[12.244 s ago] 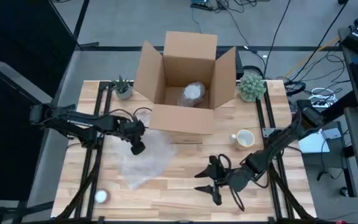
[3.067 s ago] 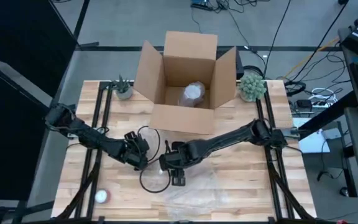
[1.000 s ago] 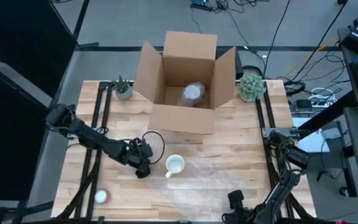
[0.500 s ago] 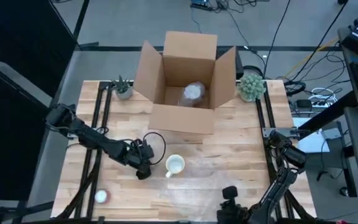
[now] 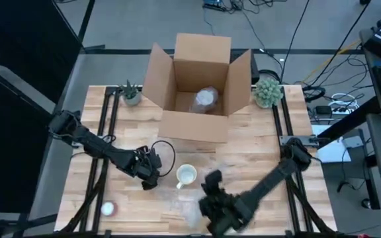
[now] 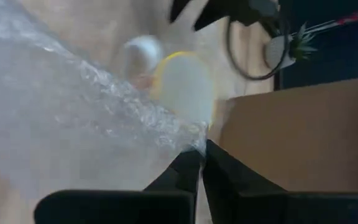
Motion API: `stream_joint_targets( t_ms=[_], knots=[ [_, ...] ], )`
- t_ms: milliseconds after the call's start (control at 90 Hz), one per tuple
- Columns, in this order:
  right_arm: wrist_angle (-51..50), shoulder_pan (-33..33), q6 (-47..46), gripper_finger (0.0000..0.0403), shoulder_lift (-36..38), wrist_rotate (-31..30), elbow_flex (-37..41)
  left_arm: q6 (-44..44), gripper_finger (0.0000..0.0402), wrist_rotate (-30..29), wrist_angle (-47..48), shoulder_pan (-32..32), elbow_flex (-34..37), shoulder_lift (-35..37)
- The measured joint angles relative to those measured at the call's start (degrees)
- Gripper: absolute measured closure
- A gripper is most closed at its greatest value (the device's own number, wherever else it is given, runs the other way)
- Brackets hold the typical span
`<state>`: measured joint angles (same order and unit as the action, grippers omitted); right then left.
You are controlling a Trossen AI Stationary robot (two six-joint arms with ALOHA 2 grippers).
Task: Wrap mug
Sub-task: Wrap the orange cup with the bubble wrap
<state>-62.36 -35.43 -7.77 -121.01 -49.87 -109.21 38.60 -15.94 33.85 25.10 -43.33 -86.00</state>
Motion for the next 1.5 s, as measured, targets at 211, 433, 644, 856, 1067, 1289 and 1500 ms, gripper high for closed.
stream_joint_targets(
  t_ms=[211,433,644,856,1067,1289,1500],
  knots=[
    [15.8,8.6,15.0,0.0403,0.0,4.1,0.0,-1.3,0.0175,-0.1,1.8,0.5,-3.4,0.0],
    [22.3,15.6,13.3,0.0403,-0.1,13.3,0.0,-1.5,0.0175,-0.2,16.3,2.7,-10.6,0.0],
    [22.8,19.9,0.8,0.0401,-0.1,25.4,0.0,-1.4,0.0175,-1.0,24.1,4.8,-15.6,0.0],
    [24.5,23.2,-3.2,0.0332,-0.8,34.8,0.0,-0.4,0.0175,-4.3,23.9,8.1,-17.2,2.7],
    [24.5,23.7,-2.7,0.0224,-0.8,35.3,0.0,2.5,0.0175,-11.7,22.2,10.9,-17.3,11.5],
    [24.2,23.8,-1.0,0.0174,0.0,34.8,0.0,-3.5,0.0175,-16.6,11.8,8.7,-17.3,14.6],
    [23.9,23.8,-1.0,0.0172,0.2,34.9,0.0,-8.6,0.0175,-15.5,4.5,5.9,-17.2,11.8]
  ],
)
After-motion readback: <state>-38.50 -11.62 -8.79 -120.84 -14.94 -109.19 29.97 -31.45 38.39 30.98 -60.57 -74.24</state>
